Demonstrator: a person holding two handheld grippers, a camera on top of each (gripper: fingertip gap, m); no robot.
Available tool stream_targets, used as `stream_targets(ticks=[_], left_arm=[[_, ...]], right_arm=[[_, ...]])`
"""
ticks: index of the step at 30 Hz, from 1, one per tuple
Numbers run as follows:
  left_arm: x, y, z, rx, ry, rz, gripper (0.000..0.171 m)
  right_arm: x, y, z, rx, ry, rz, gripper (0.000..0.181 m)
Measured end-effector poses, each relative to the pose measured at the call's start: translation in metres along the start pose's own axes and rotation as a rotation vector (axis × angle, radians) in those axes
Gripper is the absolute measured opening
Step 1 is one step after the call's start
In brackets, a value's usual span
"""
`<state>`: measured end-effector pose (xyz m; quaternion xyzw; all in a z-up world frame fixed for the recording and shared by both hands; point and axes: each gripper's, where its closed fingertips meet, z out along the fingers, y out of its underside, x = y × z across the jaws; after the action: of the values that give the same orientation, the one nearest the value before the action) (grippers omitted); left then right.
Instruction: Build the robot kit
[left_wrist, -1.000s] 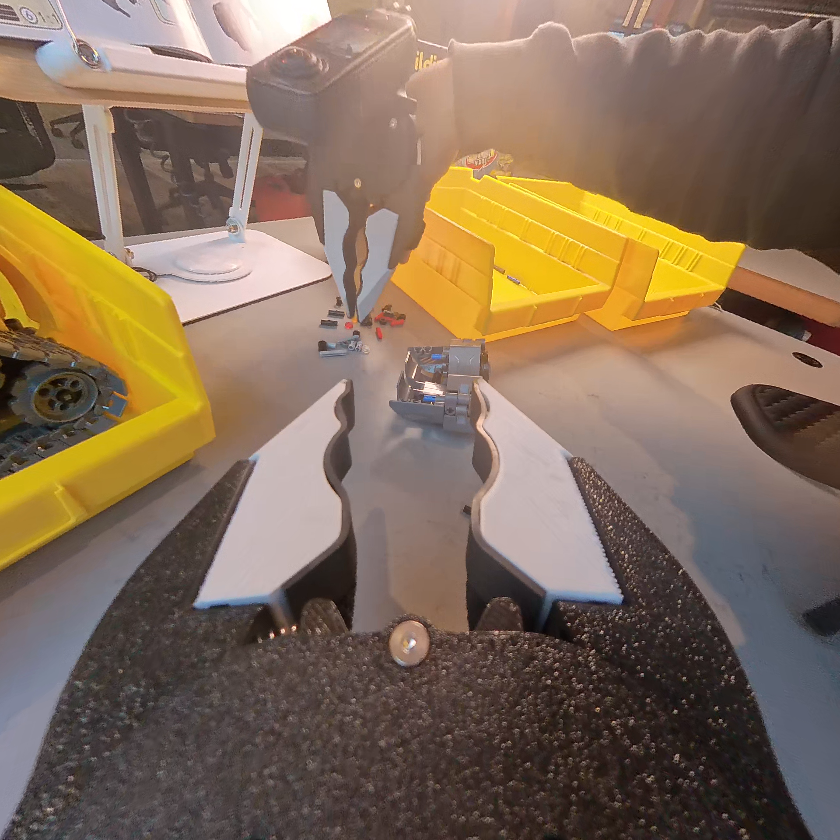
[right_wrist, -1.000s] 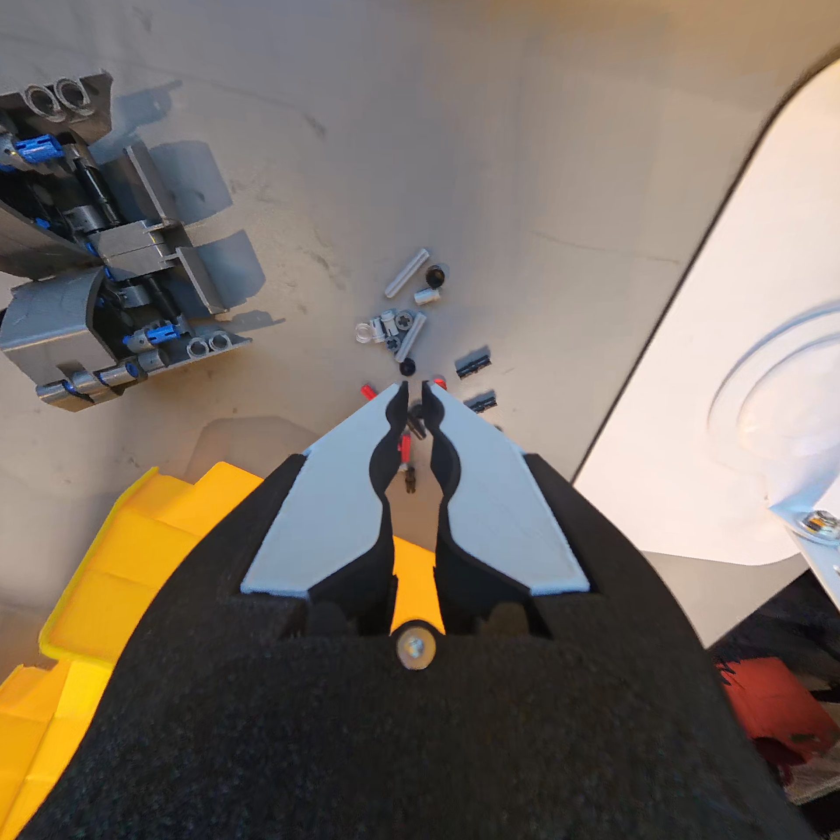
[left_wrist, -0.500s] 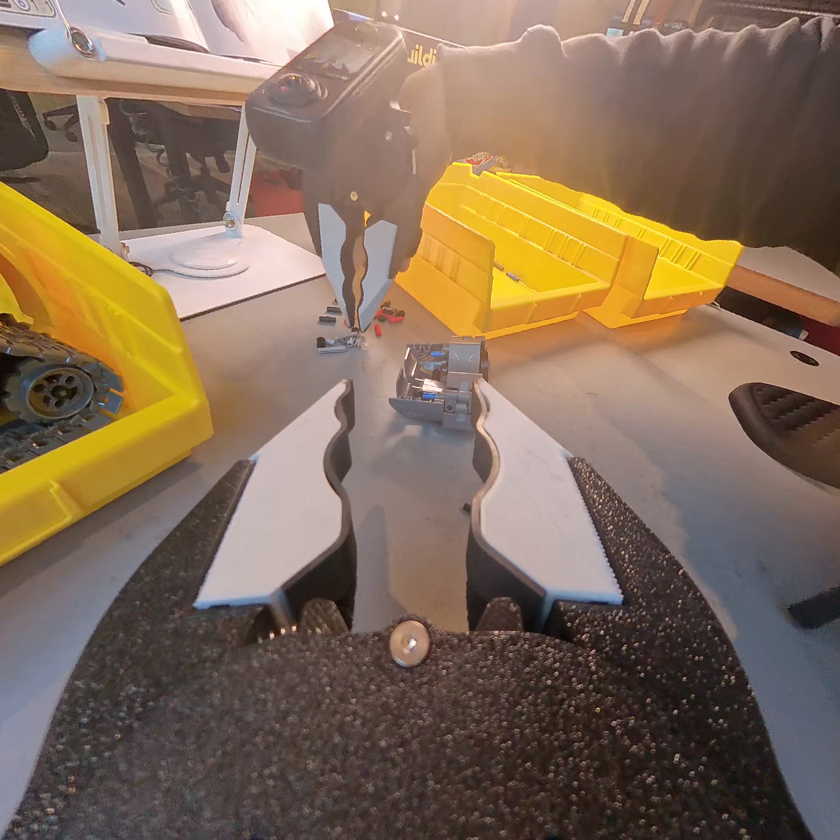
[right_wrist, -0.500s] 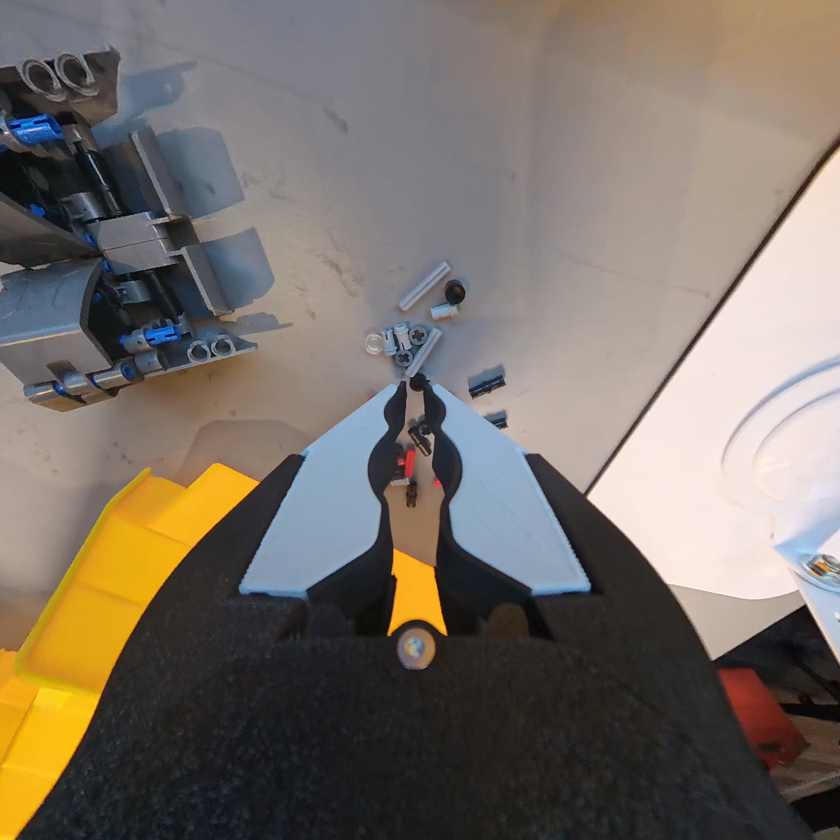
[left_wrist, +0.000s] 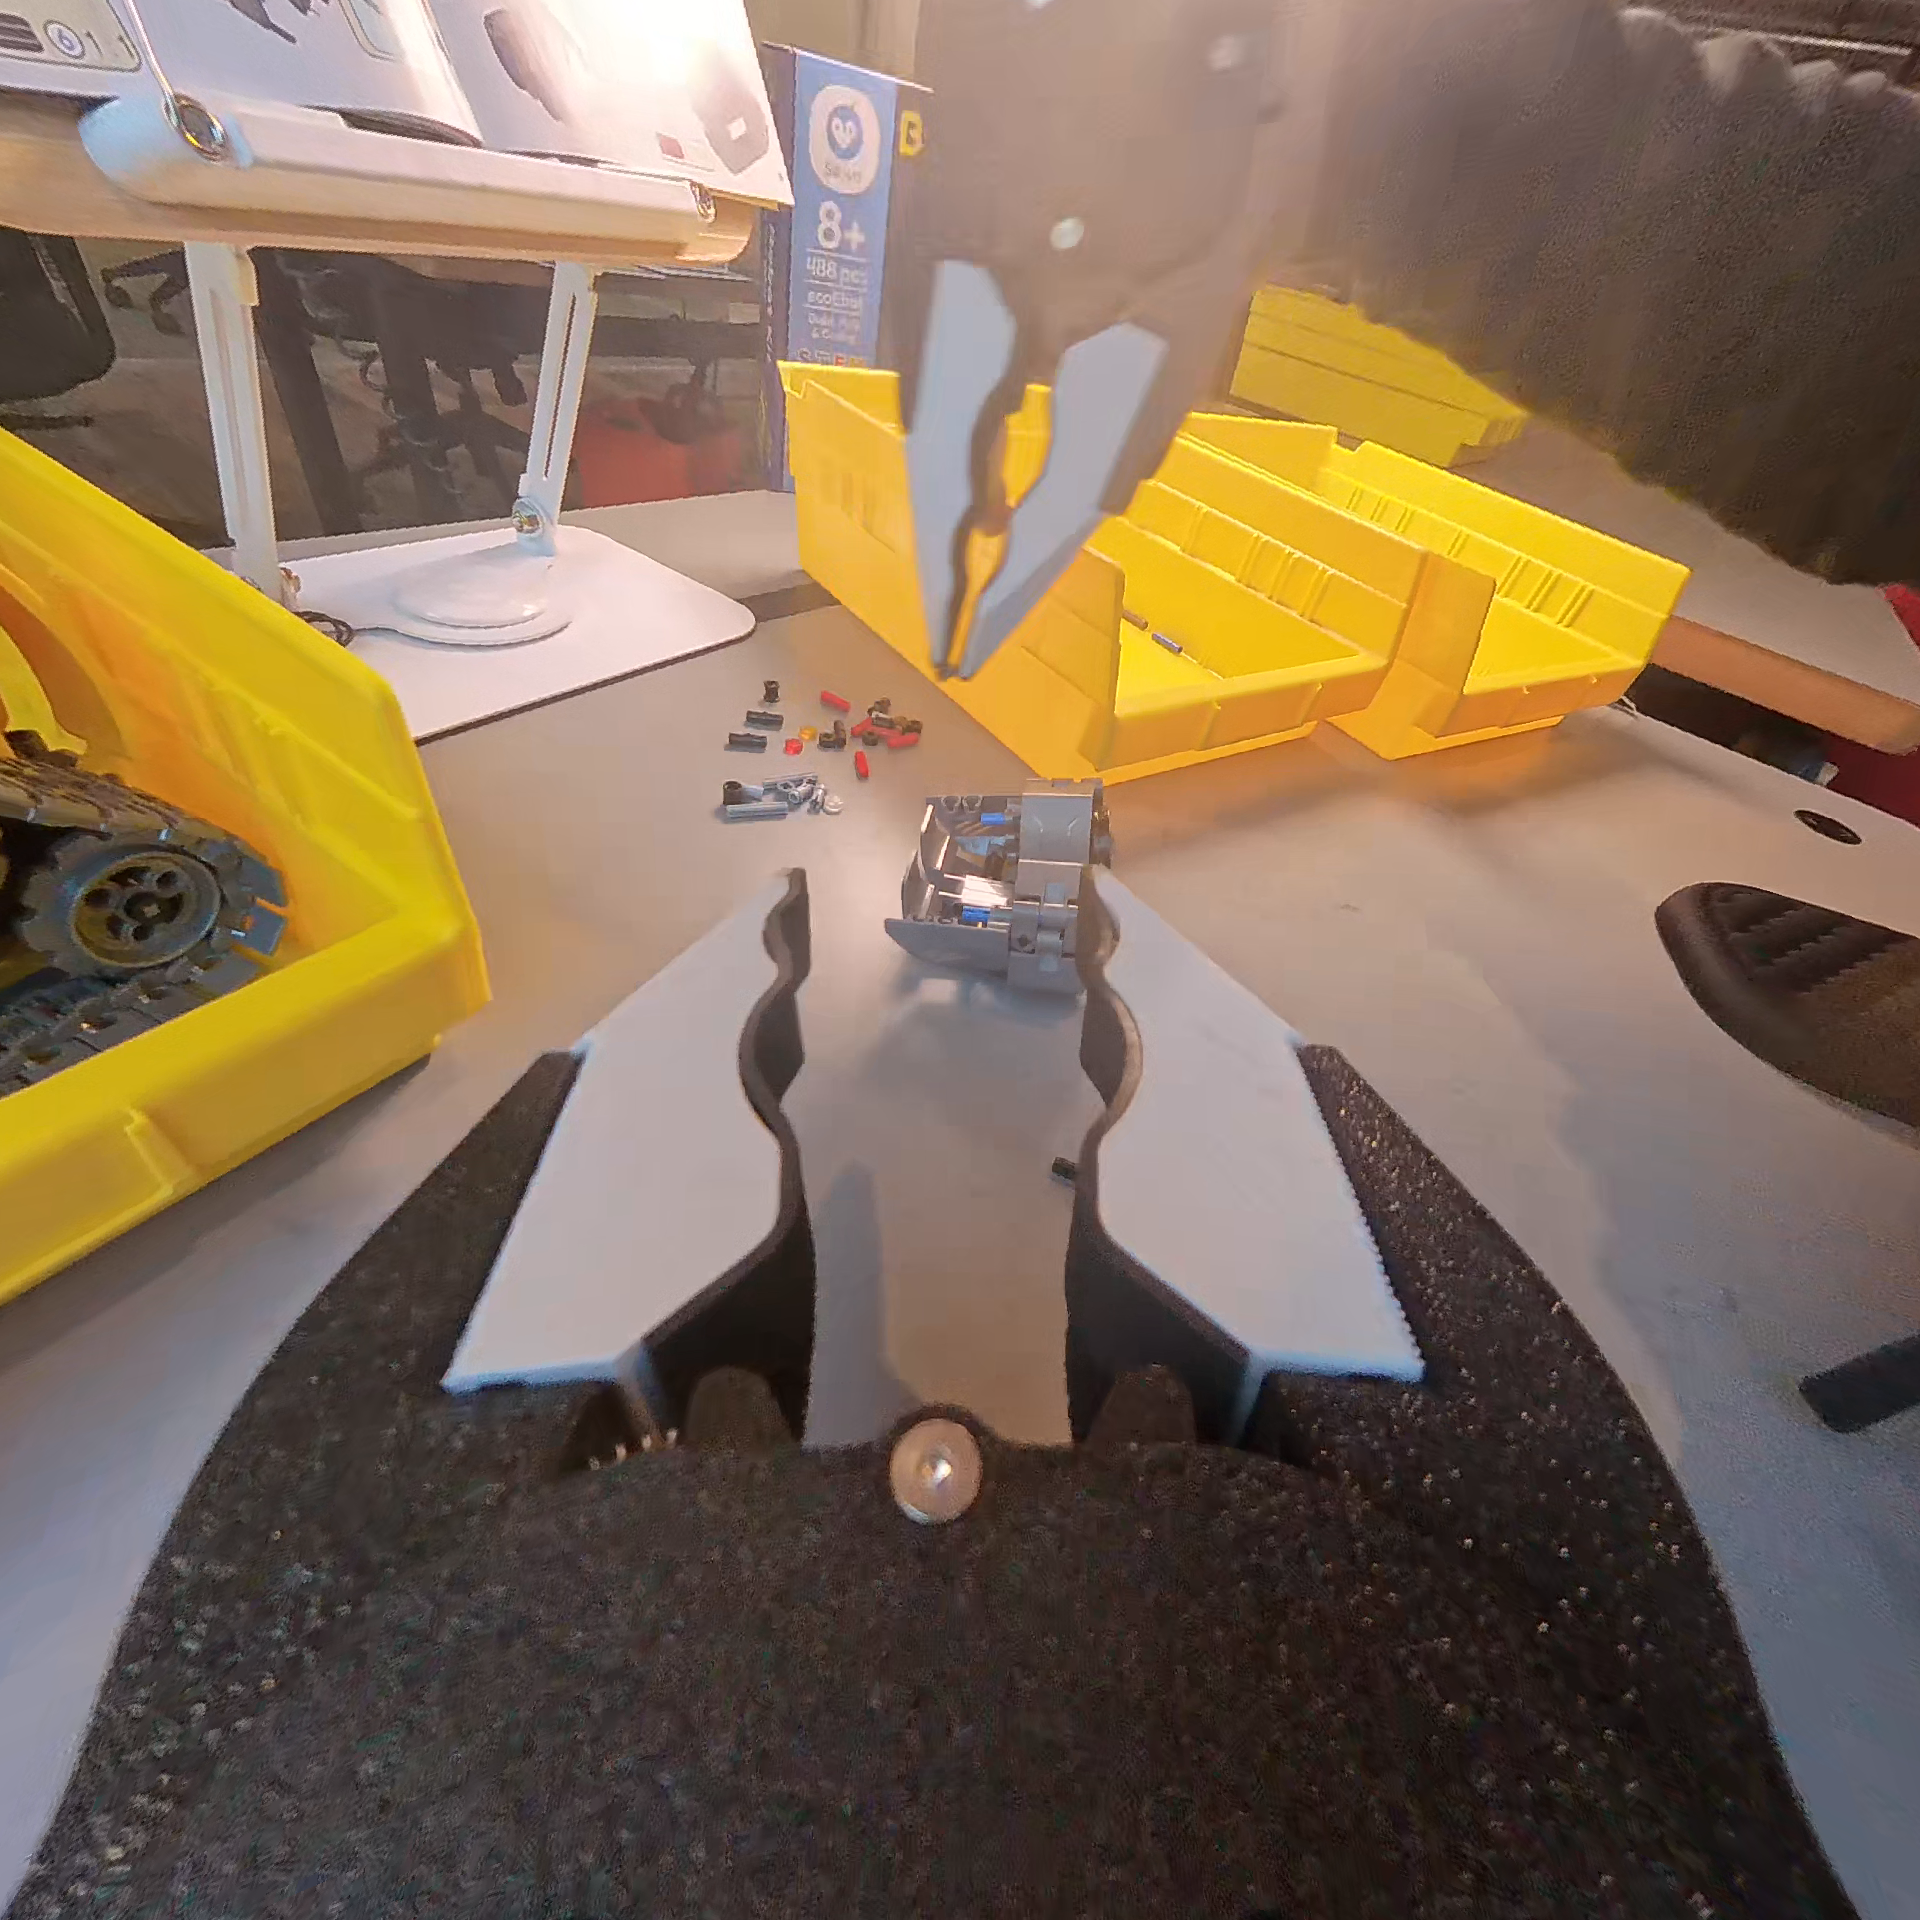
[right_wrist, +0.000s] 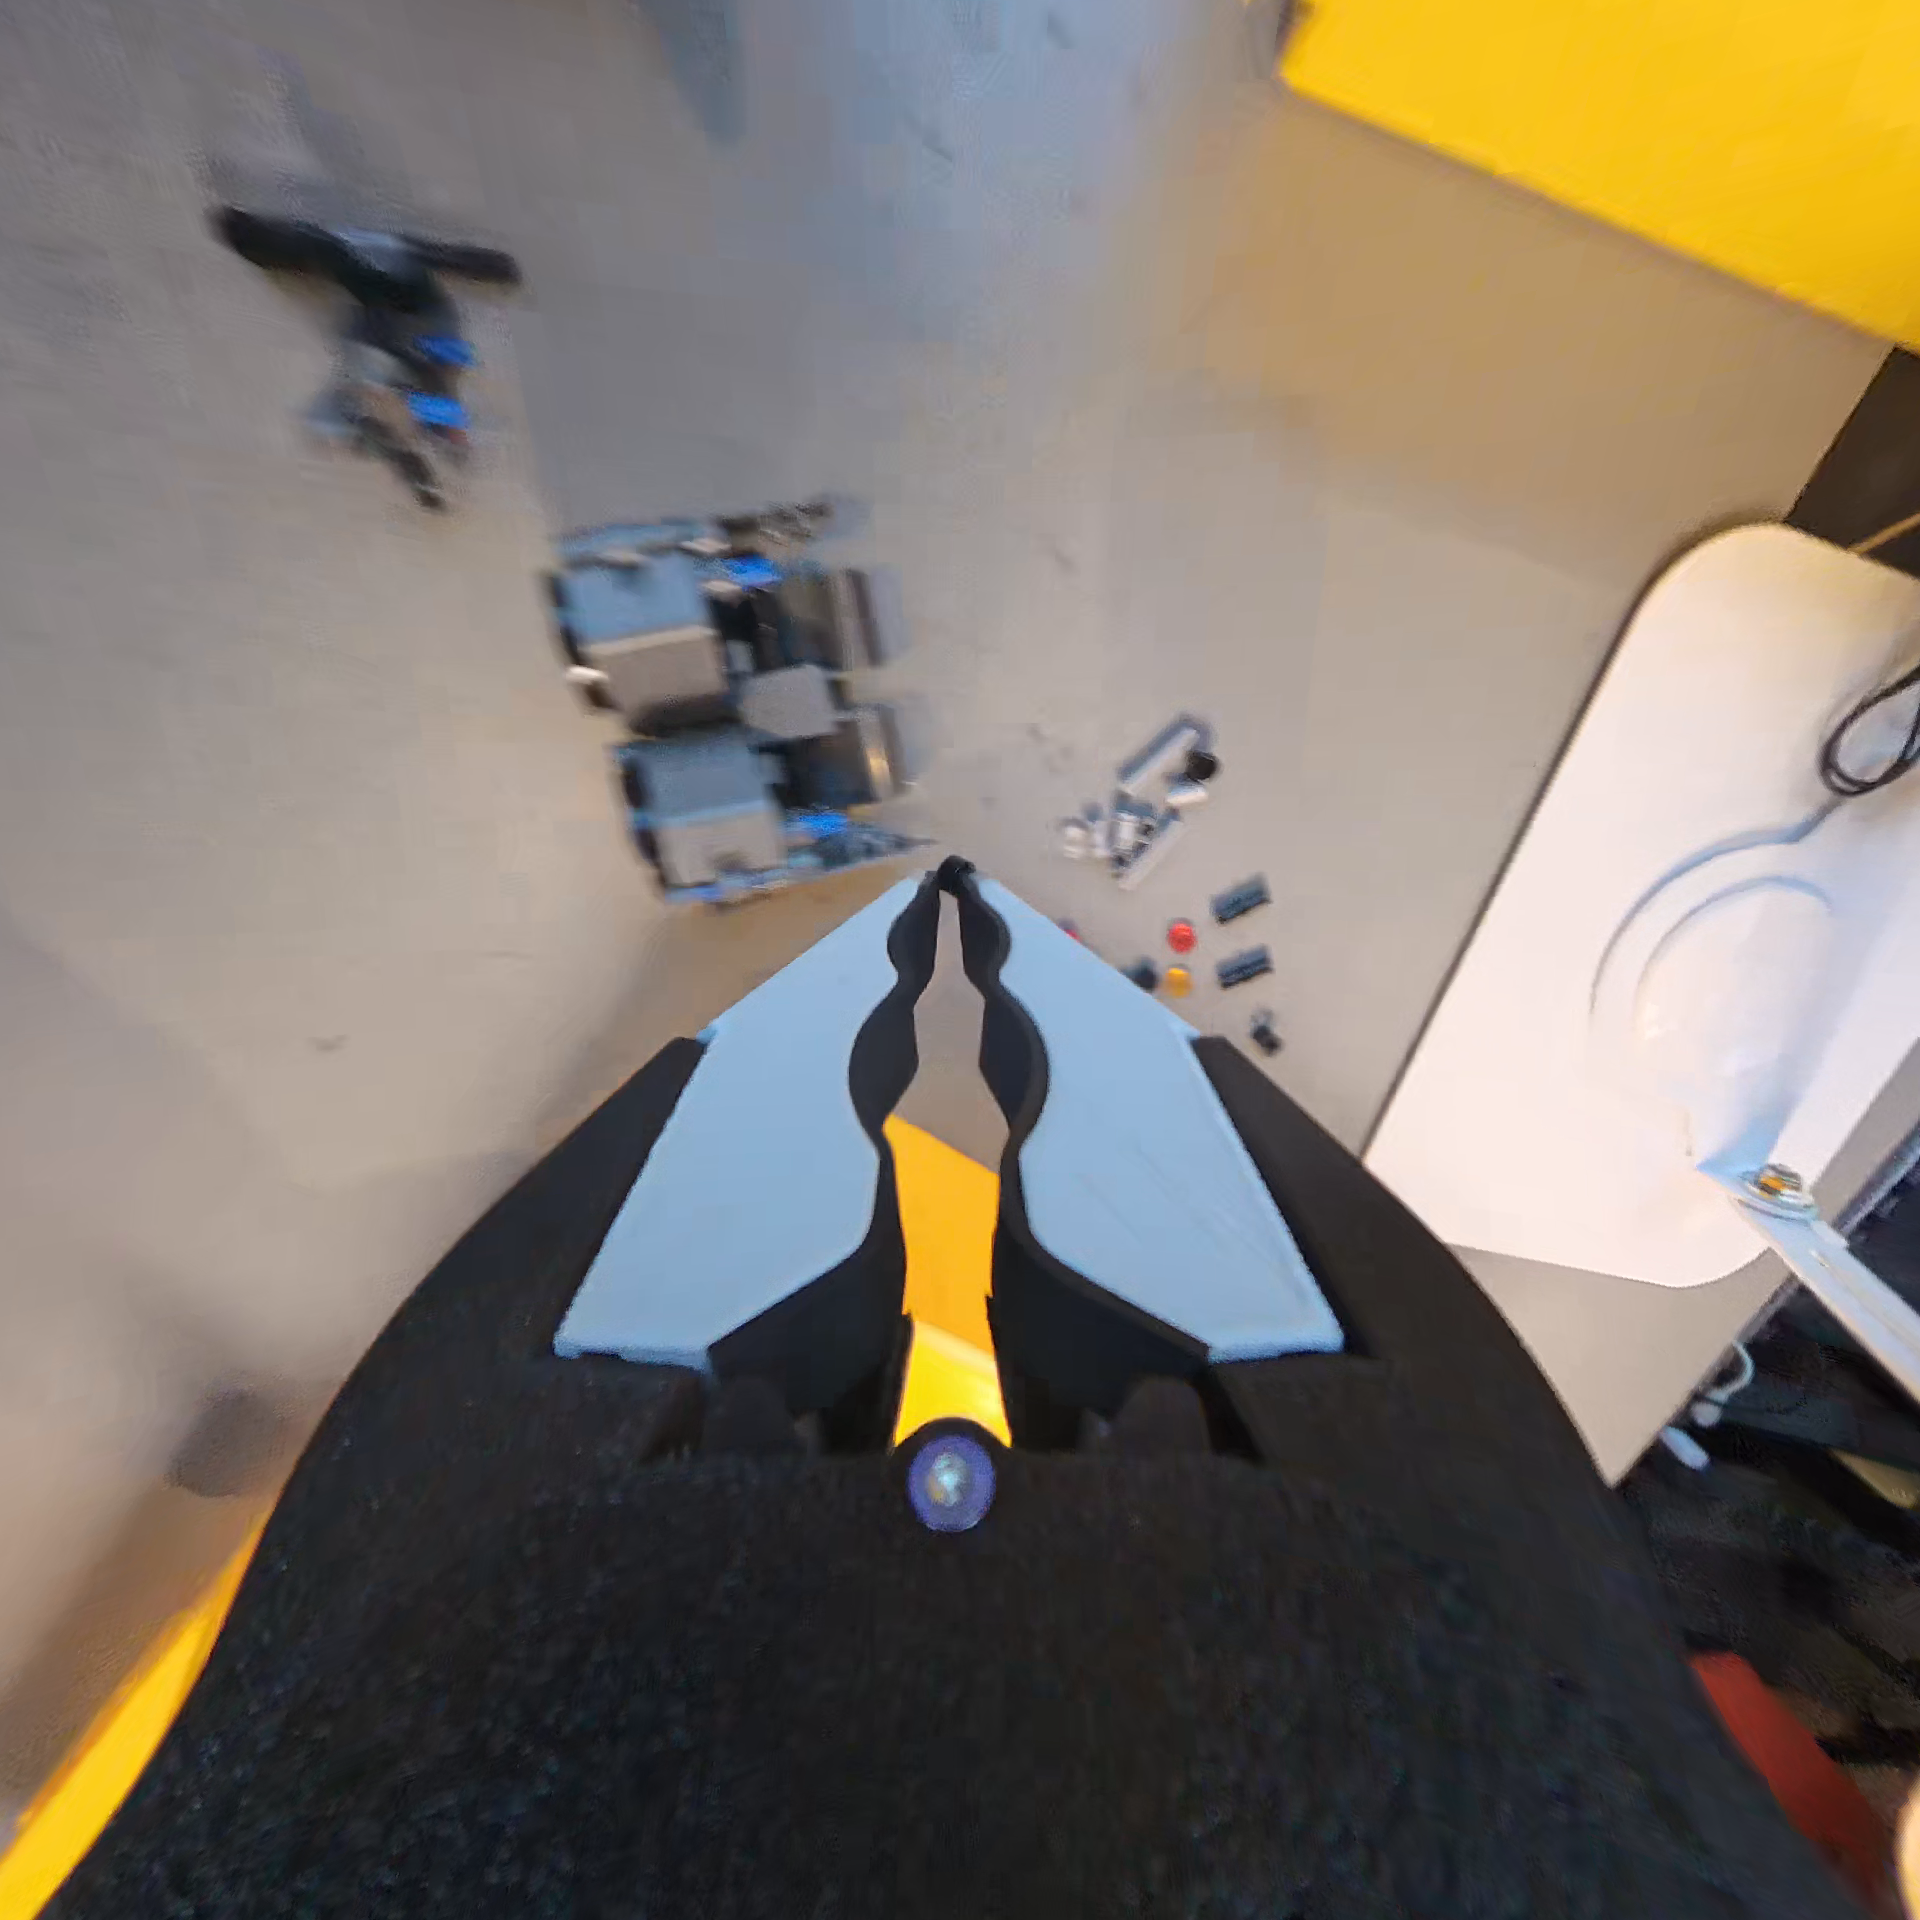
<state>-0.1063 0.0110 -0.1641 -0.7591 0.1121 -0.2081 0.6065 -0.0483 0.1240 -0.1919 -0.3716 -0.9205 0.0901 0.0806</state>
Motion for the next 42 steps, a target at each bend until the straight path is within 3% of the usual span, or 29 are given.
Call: stream_targets(ticks=[4, 10, 21, 29, 42], left_arm=[[0.005, 0.000, 0.001, -0.006, 0.010, 0.010, 0.051], [0.009, 0.009, 0.006, -0.051, -0.007, 0.079, 0.051], [0.011, 0.024, 0.011, -0.126, -0.029, 0.165, 0.051], [0.014, 0.025, 0.012, -0.134, -0.019, 0.172, 0.051], [0.015, 0.029, 0.014, -0.152, -0.013, 0.183, 0.051]], right_arm=[[-0.072, -0.013, -0.010, 0.081, -0.042, -0.008, 0.002], [-0.128, -0.014, 0.028, 0.145, 0.003, 0.031, 0.002], [-0.143, -0.011, 0.059, 0.138, 0.084, 0.075, 0.009], [-0.144, -0.019, 0.055, 0.236, 0.052, 0.163, 0.011], [-0.151, -0.012, 0.057, 0.267, 0.018, 0.213, 0.010]])
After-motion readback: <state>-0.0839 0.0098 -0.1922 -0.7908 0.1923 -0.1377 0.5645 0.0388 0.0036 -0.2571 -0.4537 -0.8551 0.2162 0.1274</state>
